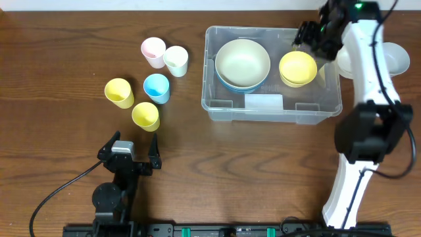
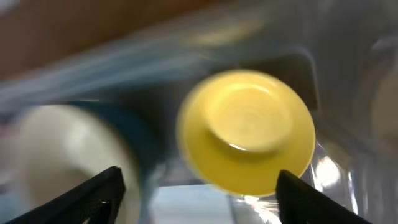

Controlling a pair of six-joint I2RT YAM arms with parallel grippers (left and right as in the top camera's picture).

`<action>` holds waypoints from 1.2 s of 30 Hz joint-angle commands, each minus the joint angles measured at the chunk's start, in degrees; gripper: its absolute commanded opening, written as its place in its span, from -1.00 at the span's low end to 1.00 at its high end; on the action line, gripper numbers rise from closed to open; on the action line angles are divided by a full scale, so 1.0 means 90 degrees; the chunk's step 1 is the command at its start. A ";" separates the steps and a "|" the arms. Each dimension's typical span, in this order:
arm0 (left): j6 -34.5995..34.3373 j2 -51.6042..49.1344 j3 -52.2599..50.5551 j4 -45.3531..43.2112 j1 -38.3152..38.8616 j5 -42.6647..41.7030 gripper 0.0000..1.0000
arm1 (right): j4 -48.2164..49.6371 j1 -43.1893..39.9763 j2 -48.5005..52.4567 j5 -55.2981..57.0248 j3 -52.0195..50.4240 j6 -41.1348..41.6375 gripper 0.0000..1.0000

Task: Pack container
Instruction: 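Lower the yellow bowl into the container and open the right gripper, then move the right gripper right and grasp the white bowl rim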

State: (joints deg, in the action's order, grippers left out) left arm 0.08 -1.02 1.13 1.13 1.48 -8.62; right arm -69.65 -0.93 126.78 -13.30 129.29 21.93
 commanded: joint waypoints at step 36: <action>0.0085 -0.0002 -0.0097 0.0231 -0.0044 -0.0136 0.96 | -0.0350 -0.2212 0.1433 0.1511 0.0352 0.0469 0.98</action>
State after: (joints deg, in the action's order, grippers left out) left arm 0.08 -1.02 1.13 1.13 1.48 -8.62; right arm -72.86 -20.10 137.71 -0.21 132.38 24.84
